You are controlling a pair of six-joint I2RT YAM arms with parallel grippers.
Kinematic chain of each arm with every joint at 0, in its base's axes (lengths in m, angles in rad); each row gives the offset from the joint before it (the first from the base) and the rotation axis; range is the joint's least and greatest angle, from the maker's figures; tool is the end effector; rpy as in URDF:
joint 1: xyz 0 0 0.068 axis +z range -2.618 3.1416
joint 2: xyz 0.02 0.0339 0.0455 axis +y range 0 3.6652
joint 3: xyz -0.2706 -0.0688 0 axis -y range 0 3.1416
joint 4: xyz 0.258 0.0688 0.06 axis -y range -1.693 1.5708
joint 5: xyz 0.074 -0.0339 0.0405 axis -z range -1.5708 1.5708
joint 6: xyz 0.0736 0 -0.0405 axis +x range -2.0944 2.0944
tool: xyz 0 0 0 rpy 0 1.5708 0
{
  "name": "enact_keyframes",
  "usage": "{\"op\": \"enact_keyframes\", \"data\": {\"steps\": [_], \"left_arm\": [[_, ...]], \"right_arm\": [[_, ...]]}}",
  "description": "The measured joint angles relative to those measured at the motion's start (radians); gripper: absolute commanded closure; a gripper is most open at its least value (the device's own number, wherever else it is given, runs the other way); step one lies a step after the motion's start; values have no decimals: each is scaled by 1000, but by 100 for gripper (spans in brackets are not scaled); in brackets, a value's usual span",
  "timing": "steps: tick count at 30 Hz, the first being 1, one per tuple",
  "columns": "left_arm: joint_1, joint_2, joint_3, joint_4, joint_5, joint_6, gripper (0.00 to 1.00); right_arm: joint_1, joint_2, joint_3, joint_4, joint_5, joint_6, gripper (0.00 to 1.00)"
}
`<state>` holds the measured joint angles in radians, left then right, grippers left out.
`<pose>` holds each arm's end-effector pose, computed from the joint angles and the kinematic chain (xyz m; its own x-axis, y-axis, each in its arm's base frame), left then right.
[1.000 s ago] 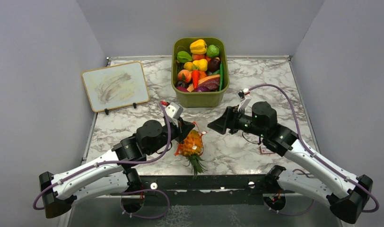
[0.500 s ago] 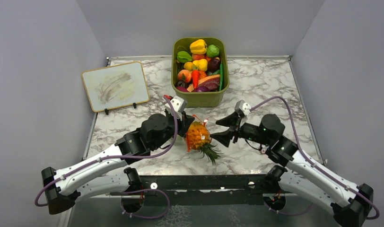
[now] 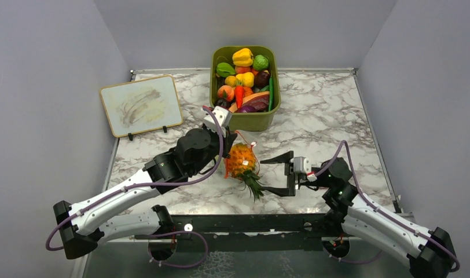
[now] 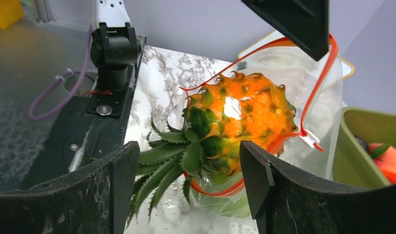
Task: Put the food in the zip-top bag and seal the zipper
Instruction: Adjust the zipper food storage bag at the center of the board.
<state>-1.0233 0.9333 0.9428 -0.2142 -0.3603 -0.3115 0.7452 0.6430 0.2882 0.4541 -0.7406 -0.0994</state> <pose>0.1555 -0.2053 0.3644 -0.2905 -0.0744 -0.9540 0.5571 0.7974 -0.2319 0.1088 0.1680 0.2551 0.1711 0.0582 -0.9835 -0.9818 0.0934 -0.1653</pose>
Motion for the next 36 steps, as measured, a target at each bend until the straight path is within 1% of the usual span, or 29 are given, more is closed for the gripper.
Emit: {"op": "enact_keyframes", "data": {"steps": [4, 8, 10, 14, 21, 24, 28, 31, 33, 34, 35, 36], "left_arm": [[21, 34, 48, -14, -10, -2, 100], [36, 45, 78, -31, -33, -6, 100], [43, 45, 89, -37, -50, -9, 100], [60, 48, 112, -46, -78, -10, 100], [76, 60, 133, -42, -95, -17, 100], [80, 65, 133, -40, -95, -28, 100], [86, 70, 133, -41, -94, -43, 100], [88, 69, 132, -35, -94, -54, 100], [91, 69, 132, -30, -94, -58, 100], [94, 68, 131, -26, -93, -61, 100], [95, 65, 128, -22, -93, -64, 100], [95, 62, 123, -19, -92, -68, 100]], "right_arm": [[0, 10, -7, 48, -24, -94, 23], [0, 15, -85, 210, -29, -103, 24], [0, 29, -111, 269, -32, -87, 24], [0, 36, -130, 327, -18, -53, 24], [2, 38, -148, 369, 64, 27, 25], [3, 80, -153, 389, 112, 45, 25], [8, 180, -152, 419, 167, 67, 27], [14, 250, -141, 433, 179, 82, 33], [21, 283, -132, 448, 179, 98, 44], [24, 294, -129, 459, 179, 108, 52], [27, 300, -127, 467, 179, 118, 59], [29, 303, -126, 473, 179, 131, 63]]}}
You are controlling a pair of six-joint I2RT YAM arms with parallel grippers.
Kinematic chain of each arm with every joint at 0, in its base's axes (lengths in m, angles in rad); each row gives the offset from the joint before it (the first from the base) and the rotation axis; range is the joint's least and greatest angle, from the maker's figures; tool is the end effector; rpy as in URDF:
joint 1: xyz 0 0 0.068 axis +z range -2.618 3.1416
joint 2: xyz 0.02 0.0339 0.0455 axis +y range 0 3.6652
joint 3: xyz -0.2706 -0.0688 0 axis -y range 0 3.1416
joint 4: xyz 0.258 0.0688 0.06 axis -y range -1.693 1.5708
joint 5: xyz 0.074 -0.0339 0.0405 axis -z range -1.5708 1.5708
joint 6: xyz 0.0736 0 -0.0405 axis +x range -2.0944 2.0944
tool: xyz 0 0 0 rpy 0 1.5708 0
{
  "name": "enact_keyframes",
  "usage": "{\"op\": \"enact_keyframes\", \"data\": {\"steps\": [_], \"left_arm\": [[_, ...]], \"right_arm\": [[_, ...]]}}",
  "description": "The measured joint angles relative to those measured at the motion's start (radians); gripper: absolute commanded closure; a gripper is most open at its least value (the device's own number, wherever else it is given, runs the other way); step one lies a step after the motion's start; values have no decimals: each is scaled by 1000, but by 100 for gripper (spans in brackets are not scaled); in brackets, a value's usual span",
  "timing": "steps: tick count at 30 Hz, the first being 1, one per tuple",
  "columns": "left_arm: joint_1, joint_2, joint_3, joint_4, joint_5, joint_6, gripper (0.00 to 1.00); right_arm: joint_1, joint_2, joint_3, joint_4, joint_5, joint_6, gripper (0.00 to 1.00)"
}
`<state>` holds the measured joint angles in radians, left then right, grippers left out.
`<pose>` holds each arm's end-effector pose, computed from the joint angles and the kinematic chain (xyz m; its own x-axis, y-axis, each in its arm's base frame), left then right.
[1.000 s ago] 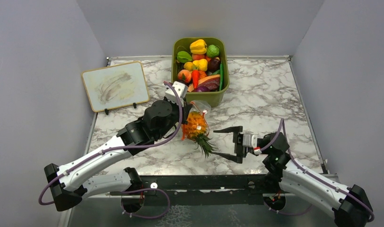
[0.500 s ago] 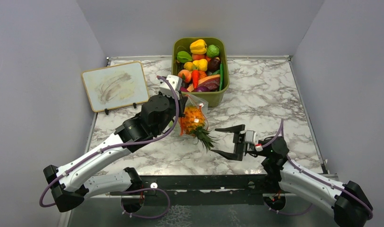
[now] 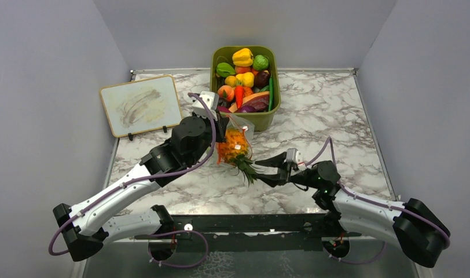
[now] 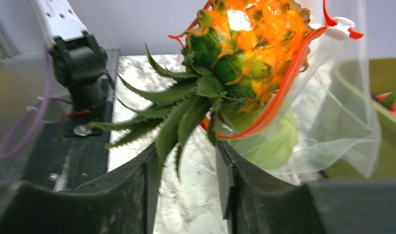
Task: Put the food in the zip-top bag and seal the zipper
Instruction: Adjust the zipper food storage bag at the center of the board.
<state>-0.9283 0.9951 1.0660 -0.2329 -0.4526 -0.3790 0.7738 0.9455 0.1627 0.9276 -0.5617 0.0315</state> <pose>0.1840 -0.1922 0.3960 -0.2605 -0.2072 -0.9430 0.3929 0.8694 -0.2996 0.1312 0.1830 0.2131 0.0727 0.1083 -0.9915 -0.9712 0.2337 -0.0457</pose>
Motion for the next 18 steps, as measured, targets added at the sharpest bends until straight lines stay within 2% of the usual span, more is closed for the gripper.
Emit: {"op": "enact_keyframes", "data": {"steps": [6, 12, 18], "left_arm": [[6, -52, -80, 31, 66, -2, 100], [8, -73, -128, 53, 207, 27, 100], [12, -82, -167, 72, 345, 43, 100]], "right_arm": [[4, -32, 36, 13, -1, 125, 98], [4, -76, 135, -34, 19, 238, 99], [6, -40, 197, -114, 50, 286, 99]]}}
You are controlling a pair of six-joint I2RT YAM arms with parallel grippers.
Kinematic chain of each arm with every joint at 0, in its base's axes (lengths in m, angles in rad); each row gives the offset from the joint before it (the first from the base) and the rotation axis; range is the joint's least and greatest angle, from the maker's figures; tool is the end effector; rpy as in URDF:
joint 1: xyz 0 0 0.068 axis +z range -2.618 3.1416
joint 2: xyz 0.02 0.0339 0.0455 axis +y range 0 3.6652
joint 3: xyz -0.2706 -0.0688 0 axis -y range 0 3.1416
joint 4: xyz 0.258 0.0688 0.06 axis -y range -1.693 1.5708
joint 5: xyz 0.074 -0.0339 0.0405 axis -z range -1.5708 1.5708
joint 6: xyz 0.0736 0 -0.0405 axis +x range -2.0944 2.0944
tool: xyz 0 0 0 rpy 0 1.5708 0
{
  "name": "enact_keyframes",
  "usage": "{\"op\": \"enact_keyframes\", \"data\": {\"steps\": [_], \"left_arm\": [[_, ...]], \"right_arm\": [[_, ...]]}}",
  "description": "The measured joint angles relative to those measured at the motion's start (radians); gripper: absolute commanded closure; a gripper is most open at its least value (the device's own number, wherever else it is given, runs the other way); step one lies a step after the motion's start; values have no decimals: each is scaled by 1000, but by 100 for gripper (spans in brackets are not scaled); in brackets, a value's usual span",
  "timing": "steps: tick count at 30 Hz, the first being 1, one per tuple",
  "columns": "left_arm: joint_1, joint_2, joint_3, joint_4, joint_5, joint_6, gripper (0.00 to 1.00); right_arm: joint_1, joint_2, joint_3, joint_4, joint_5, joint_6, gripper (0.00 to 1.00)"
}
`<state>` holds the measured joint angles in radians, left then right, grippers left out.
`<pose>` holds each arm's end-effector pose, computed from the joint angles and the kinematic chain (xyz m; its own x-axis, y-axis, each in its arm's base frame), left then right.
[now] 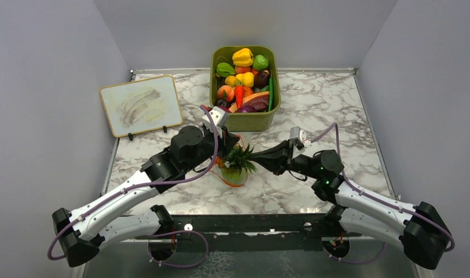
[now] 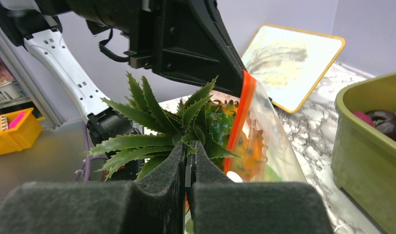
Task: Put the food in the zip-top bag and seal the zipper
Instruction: Adjust the zipper food storage bag at the center of the board.
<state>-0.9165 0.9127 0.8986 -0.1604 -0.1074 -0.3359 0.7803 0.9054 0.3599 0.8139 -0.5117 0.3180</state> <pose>0.1634 -0.2001 0.3584 -0.3386 -0.0970 -0.9359 0.6493 0.6958 -0.3070 0.1437 0.1929 0.2804 -0.1177 0.2671 -0.9565 -0.9603 0.2148 0.1781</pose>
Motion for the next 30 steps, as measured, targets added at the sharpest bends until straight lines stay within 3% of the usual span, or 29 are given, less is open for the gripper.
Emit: {"op": "enact_keyframes", "data": {"steps": [6, 13, 23, 30], "left_arm": [[1, 13, 5, -16, 51, -41, 100], [6, 41, 17, -45, 87, -153, 100], [5, 106, 142, -245, -8, -182, 100], [23, 104, 169, -294, -35, -182, 100]], "right_arm": [[41, 34, 84, -138, 57, -43, 99], [146, 38, 113, -217, 120, -220, 99], [170, -93, 32, -233, 321, -462, 99], [171, -127, 4, -211, 270, -628, 99]]}}
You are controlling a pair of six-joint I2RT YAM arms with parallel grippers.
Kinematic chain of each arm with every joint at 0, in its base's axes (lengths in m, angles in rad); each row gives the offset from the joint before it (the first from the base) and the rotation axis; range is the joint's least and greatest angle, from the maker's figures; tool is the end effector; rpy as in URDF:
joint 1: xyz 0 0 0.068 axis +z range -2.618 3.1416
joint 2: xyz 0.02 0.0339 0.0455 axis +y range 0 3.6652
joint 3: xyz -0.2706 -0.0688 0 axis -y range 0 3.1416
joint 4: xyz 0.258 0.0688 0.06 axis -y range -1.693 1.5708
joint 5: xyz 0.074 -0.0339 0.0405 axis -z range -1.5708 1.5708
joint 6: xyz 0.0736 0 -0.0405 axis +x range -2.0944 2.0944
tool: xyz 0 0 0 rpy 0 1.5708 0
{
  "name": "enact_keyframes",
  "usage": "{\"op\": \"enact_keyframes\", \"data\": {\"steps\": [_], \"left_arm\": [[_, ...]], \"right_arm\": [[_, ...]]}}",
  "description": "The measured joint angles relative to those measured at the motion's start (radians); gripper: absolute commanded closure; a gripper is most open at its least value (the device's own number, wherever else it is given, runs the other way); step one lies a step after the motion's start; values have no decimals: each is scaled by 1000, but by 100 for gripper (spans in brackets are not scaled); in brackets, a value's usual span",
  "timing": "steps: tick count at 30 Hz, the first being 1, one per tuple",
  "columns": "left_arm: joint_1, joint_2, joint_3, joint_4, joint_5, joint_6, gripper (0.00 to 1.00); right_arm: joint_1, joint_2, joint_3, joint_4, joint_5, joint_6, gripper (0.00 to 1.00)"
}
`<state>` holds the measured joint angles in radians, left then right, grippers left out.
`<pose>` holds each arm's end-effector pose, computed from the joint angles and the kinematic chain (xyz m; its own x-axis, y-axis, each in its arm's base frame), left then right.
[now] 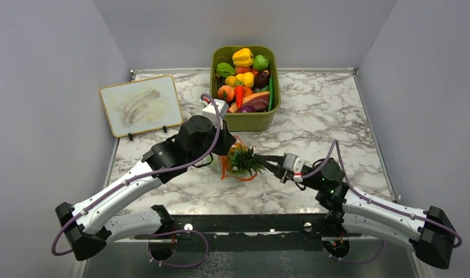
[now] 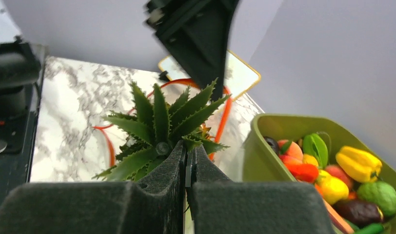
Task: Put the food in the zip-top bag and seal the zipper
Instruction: Adjust the zipper food storage bag at the center of the board.
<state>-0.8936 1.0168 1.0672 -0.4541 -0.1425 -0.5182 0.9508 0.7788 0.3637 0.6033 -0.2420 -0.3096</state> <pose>0.1757 -0.2018 0.3589 -0.5554 -0.0917 -0.8265 0.4771 0.7789 -0.4070 0.1196 0.1979 0.2816 0.3860 0.0315 -0.9220 -0.8498 0.4012 -0.3420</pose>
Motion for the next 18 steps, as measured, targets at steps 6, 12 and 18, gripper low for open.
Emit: {"op": "enact_keyframes", "data": {"steps": [6, 12, 18], "left_arm": [[18, 0, 6, -34, 43, -35, 100], [29, 0, 5, -45, 139, -83, 99], [37, -1, 5, -42, 168, -100, 100]], "right_arm": [[65, 81, -88, 117, -108, -170, 99], [149, 156, -106, 153, -85, -312, 99], [156, 172, -88, 167, -39, -324, 99]]}}
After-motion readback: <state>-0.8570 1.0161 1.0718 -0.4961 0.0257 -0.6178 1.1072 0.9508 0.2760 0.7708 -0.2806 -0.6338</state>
